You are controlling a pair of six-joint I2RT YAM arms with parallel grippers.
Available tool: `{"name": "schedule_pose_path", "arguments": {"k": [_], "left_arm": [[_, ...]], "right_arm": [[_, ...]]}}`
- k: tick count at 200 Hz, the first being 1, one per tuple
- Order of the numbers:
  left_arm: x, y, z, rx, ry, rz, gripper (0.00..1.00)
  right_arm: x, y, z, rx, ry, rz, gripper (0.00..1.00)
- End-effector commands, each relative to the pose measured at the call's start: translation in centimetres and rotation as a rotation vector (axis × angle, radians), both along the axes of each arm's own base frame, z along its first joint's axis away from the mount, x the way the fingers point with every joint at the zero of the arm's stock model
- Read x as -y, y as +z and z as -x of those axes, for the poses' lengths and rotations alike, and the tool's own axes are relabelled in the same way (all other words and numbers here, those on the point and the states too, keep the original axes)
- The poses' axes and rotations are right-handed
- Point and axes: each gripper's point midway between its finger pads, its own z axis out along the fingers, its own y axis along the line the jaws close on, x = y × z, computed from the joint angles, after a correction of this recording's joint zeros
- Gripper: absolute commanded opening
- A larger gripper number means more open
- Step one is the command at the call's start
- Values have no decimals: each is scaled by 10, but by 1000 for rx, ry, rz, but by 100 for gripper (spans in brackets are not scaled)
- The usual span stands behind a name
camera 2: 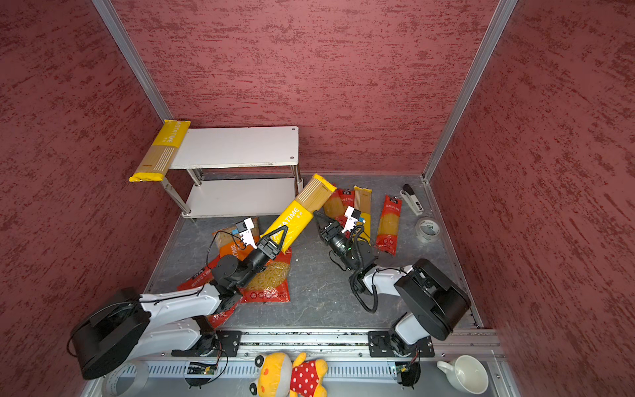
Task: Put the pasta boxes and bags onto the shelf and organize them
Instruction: 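Lift the yellow pack with the right gripper and tilt it toward the left gripper, then grasp the pack's free end with the left gripper near the right gripper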
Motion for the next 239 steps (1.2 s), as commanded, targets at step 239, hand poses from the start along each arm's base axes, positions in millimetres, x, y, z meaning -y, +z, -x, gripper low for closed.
{"name": "schedule_pose_path", "arguments": {"k": [239], "left_arm": [[5,27,39,340,-418,-1054,0]], "right_arm": [[-79,-18,67,933,772,1247,55]]}}
